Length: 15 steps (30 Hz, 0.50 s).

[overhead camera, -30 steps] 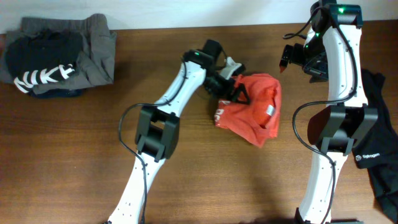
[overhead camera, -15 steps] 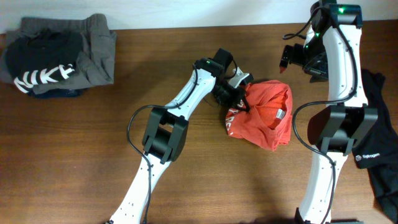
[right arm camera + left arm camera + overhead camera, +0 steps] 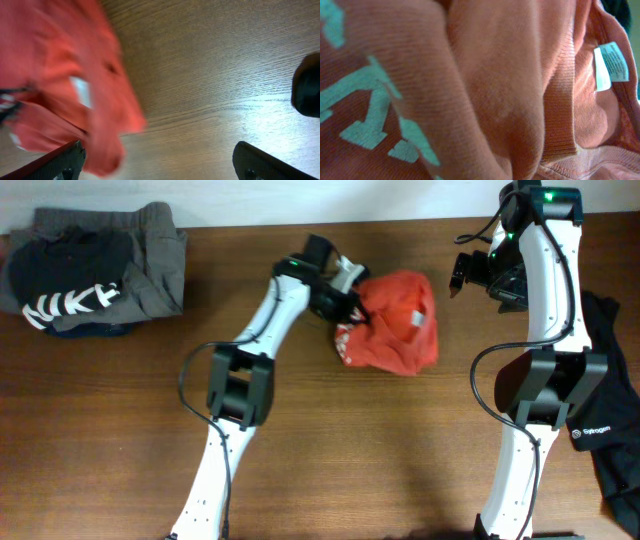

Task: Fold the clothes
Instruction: 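Lift the red bundle with the left gripper and carry it up-left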

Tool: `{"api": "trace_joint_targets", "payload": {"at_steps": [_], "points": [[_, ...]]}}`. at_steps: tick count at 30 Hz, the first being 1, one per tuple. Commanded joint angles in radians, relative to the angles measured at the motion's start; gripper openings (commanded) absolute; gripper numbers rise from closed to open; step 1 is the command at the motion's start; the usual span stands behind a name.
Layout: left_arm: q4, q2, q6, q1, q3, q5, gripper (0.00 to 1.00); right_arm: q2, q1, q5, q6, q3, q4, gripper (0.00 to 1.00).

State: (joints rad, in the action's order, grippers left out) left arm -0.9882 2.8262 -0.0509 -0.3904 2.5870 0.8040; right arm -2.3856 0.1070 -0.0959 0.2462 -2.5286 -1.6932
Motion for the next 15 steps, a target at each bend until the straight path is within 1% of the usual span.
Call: {"api": "trace_joint_targets", "payload": {"at_steps": [1,3,5,10,13,15], "points": [[0.027,0.024,-0.034,0.088,0.052,-0.068,0.00,0.010,-0.003,0.002,-0.007,-0.005,-0.006,0.99],[0.052,0.024,-0.043,0.132,0.053,-0.068,0.00,0.010,-0.003,0.002,-0.007,0.005,-0.006,0.99],[0.070,0.024,-0.080,0.163,0.053,-0.068,0.00,0.010,-0.003,0.002,-0.007,0.016,-0.006,0.99],[0.148,0.024,-0.082,0.255,0.058,-0.068,0.00,0.010,-0.003,0.002,-0.006,0.041,-0.006,0.99],[0.162,0.024,-0.083,0.298,0.090,-0.068,0.00,0.010,-0.003,0.002,-0.006,0.057,-0.005,0.99],[0.162,0.024,-0.082,0.327,0.145,-0.068,0.00,0.010,-0.003,0.002,-0.006,0.069,-0.002,0.99]]}}
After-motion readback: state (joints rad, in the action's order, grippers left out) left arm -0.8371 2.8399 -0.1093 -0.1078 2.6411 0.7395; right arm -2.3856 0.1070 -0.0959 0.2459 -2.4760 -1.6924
